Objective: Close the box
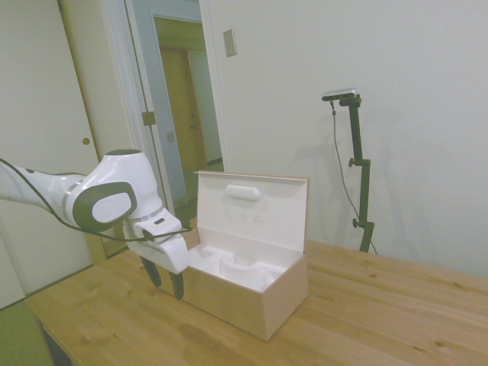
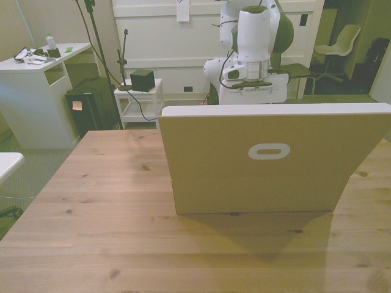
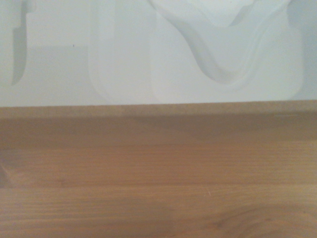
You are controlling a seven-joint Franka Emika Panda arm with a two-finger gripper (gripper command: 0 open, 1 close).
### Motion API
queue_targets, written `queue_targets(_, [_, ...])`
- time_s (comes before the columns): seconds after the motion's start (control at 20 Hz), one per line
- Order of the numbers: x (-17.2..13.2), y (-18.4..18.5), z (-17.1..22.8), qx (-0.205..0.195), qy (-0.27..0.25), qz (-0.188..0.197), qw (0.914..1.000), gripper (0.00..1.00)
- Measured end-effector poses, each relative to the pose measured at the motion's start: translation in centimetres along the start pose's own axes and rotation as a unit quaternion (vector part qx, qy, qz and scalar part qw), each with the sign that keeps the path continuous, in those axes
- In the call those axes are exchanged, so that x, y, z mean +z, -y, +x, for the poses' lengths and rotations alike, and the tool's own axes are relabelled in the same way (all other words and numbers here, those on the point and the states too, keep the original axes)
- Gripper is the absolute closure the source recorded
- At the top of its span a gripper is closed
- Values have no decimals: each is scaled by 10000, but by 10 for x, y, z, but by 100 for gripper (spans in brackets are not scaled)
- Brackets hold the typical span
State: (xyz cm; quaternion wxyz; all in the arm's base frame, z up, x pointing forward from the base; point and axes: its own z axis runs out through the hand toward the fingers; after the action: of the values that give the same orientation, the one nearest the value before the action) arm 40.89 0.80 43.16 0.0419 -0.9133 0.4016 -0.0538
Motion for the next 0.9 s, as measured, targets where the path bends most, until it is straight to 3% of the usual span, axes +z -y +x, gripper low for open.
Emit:
queue_targets(0.25, [-15,2,-2,-31,-146,101,9998,0])
queue_targets(0.6, [-77,1,-19,-177,-682,554,9960,0])
queue_targets(0.9, [-144,13,-16,-396,-1307,1164,9838,0])
